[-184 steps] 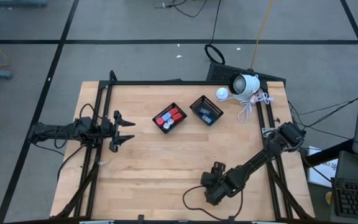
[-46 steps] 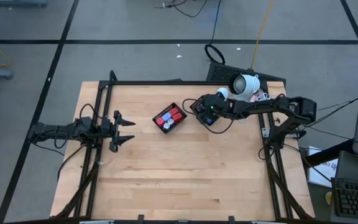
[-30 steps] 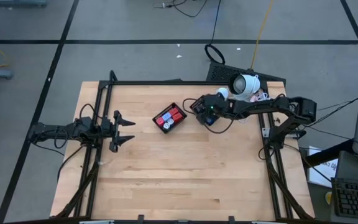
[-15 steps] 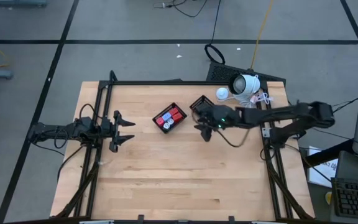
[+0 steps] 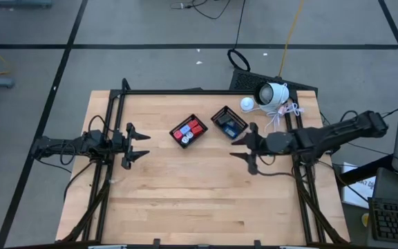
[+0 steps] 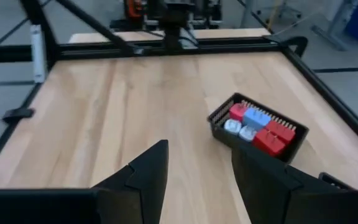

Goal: Pick & Place Office items
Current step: Return to Home Position

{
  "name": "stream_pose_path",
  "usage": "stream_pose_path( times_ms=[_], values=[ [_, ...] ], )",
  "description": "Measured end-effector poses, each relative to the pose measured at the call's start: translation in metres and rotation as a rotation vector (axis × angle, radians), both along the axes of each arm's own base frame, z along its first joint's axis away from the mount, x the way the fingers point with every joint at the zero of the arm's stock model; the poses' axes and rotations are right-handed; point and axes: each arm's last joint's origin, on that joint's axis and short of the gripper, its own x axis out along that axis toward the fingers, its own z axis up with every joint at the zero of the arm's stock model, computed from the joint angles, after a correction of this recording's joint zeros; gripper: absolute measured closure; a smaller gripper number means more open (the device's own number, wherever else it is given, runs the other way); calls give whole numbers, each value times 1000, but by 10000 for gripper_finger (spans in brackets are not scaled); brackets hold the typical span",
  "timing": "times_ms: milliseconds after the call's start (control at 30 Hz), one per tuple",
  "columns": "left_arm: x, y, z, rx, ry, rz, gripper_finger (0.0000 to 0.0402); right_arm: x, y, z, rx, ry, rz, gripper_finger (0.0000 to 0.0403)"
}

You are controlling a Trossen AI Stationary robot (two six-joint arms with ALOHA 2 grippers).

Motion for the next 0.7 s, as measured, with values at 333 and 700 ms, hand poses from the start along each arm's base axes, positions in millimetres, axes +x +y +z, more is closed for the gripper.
stream_pose_path(
  times_ms=[333, 700],
  values=[
    [0, 0, 0, 0, 0, 0, 128, -28, 1, 3, -1, 81, 26, 234],
    [0, 0, 0, 0, -1, 1, 144, -59, -9, -21, -5, -101, 39, 234]
  ],
)
